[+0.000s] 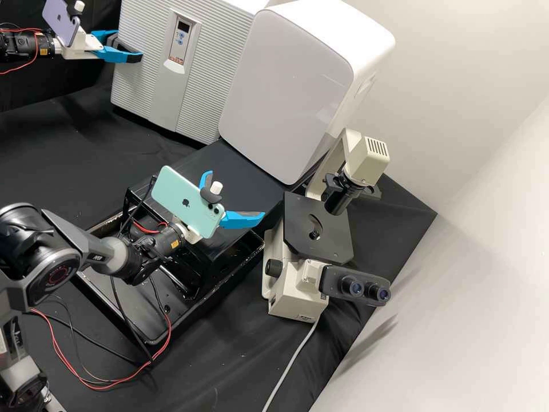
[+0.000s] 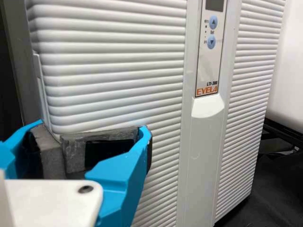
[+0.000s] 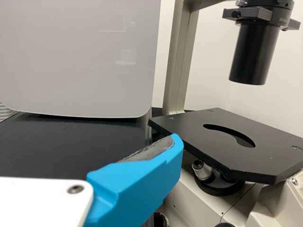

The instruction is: Open the incubator door

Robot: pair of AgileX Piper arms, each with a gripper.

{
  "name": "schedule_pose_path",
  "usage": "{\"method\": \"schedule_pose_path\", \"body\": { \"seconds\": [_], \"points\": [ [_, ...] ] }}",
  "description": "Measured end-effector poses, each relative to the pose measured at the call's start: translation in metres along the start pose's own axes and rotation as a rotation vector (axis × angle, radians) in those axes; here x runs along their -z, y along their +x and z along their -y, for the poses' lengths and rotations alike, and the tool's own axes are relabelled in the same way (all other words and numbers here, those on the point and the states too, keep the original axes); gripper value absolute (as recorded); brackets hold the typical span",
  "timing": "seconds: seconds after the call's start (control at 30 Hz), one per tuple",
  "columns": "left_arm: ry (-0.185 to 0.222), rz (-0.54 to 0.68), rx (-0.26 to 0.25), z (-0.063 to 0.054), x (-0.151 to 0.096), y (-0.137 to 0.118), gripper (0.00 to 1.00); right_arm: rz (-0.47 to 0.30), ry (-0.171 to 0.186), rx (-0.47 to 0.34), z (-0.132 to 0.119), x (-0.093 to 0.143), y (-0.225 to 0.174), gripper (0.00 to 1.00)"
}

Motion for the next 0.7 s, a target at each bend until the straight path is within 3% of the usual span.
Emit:
{"method": "schedule_pose_path", "body": {
  "seconds": [0.7],
  "points": [
    [-0.046, -0.023, -0.011, -0.006, -0.012, -0.024, 0.0, 0.0, 0.0, 0.0, 0.0, 0.0, 0.0, 1.0]
  ]
}}
